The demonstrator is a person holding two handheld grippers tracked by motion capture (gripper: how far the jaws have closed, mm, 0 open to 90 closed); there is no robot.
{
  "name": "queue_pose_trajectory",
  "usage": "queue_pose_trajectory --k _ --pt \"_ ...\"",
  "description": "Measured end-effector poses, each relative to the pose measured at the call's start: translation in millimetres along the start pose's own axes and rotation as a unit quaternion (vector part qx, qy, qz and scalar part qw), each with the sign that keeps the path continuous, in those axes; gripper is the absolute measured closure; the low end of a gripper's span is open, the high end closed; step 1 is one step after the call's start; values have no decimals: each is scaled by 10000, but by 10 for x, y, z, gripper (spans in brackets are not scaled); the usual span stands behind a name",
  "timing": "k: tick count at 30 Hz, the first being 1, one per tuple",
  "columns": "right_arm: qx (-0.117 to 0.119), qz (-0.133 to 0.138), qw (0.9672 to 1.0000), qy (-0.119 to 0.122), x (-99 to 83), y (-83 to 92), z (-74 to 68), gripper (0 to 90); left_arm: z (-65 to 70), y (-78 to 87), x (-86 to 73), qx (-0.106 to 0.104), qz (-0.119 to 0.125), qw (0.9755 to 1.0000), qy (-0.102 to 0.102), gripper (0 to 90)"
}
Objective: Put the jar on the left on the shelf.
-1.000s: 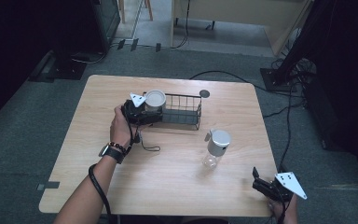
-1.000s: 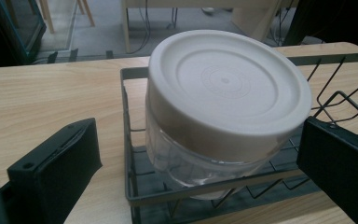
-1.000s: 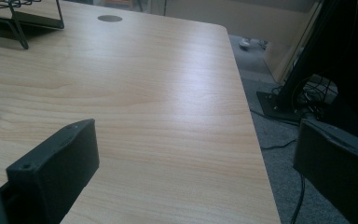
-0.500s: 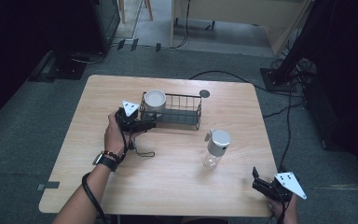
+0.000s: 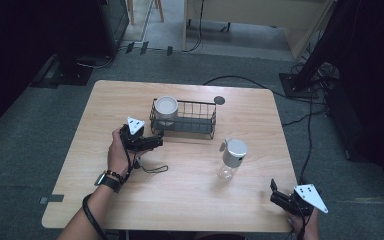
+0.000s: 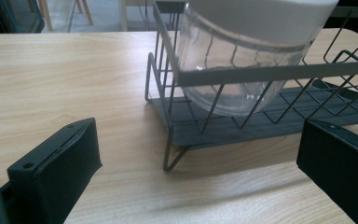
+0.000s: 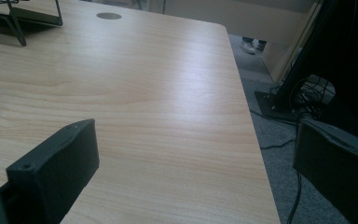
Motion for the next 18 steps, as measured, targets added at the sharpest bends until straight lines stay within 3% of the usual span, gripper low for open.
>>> queue_pose_trajectory --k 18 --pt "-91 -25 9999 61 -1 -5 -10 0 -258 173 -293 5 3 9999 128 0"
Point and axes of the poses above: each handheld gripper's, and its own axes: y roughly backward along the jaws, x roughly out of its top, z roughly to its right, the point moved 4 cm from there along -y, roughly forward along the jaws, and after that the axes turned 6 degrees about y, right-handed, at the moved point
